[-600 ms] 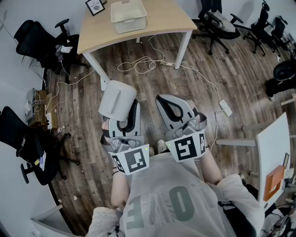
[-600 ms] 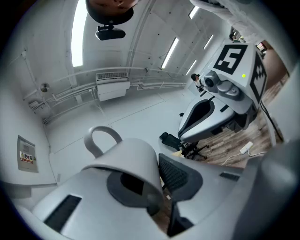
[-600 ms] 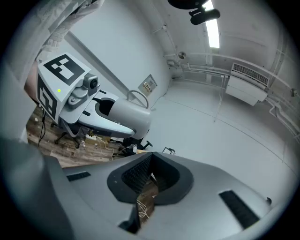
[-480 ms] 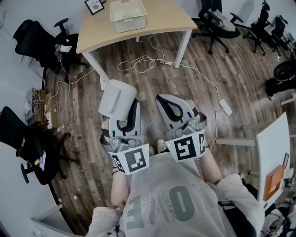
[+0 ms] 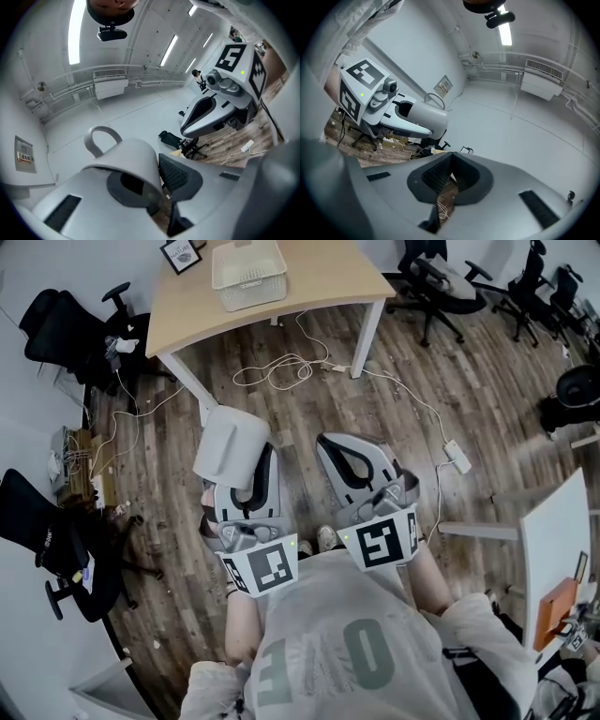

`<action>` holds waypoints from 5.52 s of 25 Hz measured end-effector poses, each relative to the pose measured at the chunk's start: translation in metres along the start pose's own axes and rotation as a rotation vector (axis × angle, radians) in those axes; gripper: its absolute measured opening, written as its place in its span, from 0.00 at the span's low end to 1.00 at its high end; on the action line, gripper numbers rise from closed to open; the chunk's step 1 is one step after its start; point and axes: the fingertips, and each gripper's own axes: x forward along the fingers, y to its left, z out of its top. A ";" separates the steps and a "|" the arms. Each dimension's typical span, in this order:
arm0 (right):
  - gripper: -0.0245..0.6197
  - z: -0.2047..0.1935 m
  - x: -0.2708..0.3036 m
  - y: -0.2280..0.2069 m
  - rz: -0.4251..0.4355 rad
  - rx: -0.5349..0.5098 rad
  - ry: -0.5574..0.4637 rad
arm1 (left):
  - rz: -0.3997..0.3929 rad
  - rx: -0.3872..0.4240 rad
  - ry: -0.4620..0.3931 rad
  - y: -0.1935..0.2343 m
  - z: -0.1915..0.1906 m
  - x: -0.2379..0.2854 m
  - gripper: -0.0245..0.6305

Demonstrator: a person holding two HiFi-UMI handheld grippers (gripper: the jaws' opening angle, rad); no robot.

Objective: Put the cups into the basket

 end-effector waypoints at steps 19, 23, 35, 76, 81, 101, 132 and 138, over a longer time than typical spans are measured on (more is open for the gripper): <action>0.04 -0.065 0.098 -0.047 0.015 -0.043 0.056 | 0.011 -0.013 0.003 0.026 -0.048 0.115 0.16; 0.04 -0.066 0.144 -0.066 0.009 -0.055 0.058 | 0.017 -0.028 -0.022 0.054 -0.068 0.156 0.16; 0.04 -0.059 0.323 -0.126 0.009 -0.072 0.076 | -0.001 -0.034 -0.051 0.167 -0.139 0.285 0.16; 0.04 -0.167 0.641 -0.337 0.081 0.002 0.012 | -0.005 0.001 0.103 0.264 -0.252 0.637 0.16; 0.04 -0.163 0.658 -0.343 0.065 0.020 0.029 | -0.054 -0.006 0.124 0.278 -0.264 0.657 0.16; 0.04 -0.189 0.663 -0.353 -0.040 0.085 0.128 | -0.812 0.349 0.524 0.170 -0.377 0.703 0.16; 0.04 -0.222 0.603 -0.374 -0.186 0.126 0.258 | -1.223 0.806 0.677 0.080 -0.472 0.667 0.21; 0.04 -0.216 0.608 -0.369 -0.167 0.119 0.234 | -1.180 0.779 0.633 0.092 -0.449 0.669 0.22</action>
